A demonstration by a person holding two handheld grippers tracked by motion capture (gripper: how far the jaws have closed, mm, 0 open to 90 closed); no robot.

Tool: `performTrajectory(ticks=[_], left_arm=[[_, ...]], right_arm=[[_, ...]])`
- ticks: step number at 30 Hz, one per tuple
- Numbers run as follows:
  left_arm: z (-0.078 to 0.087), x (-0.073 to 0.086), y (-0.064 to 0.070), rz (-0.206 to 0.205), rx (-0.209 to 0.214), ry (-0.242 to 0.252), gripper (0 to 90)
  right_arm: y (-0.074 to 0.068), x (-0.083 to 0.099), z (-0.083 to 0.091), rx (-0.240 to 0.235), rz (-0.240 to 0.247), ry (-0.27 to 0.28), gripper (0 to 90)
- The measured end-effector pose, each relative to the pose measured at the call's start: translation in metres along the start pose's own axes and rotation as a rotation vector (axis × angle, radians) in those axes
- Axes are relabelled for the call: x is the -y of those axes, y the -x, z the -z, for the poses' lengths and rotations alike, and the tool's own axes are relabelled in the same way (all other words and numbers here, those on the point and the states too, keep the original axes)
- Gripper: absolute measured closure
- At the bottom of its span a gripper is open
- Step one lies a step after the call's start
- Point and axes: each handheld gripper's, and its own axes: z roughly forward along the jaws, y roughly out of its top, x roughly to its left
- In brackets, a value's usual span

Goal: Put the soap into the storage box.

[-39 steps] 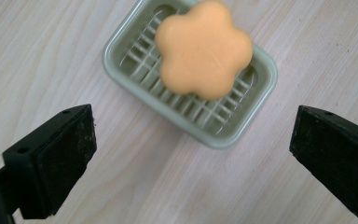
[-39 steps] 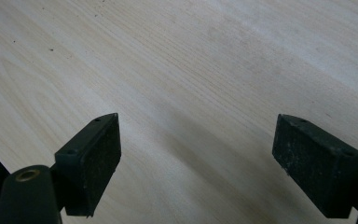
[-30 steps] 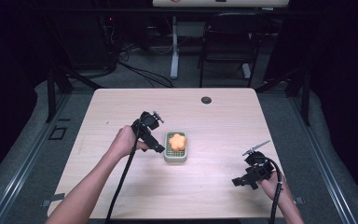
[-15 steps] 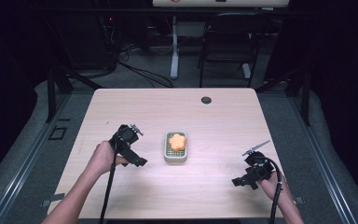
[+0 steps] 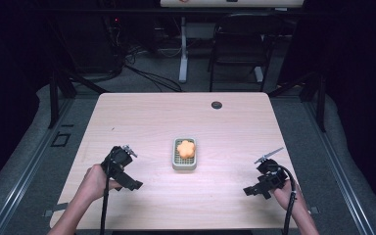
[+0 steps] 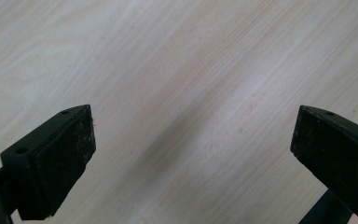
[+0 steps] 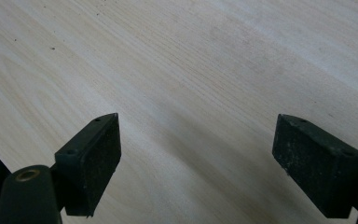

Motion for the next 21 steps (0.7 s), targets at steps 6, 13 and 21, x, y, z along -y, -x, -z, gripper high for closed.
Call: performTrajectory(ticks=[6,13,21], left_arm=[[0.003,0.015,-0.001,0.026,-0.003,0.01,0.0],[-0.004,0.038,-0.008,0.084,0.02,0.032,0.0],[-0.012,0.045,-0.02,0.123,0.033,0.028,0.0]], right_arm=[[-0.001,0.0,-0.001,-0.003,-0.003,0.003,15.1],[-0.002,0.0,-0.002,-0.003,-0.006,0.004,15.1],[0.0,0.0,-0.001,0.002,0.01,0.0,15.1]])
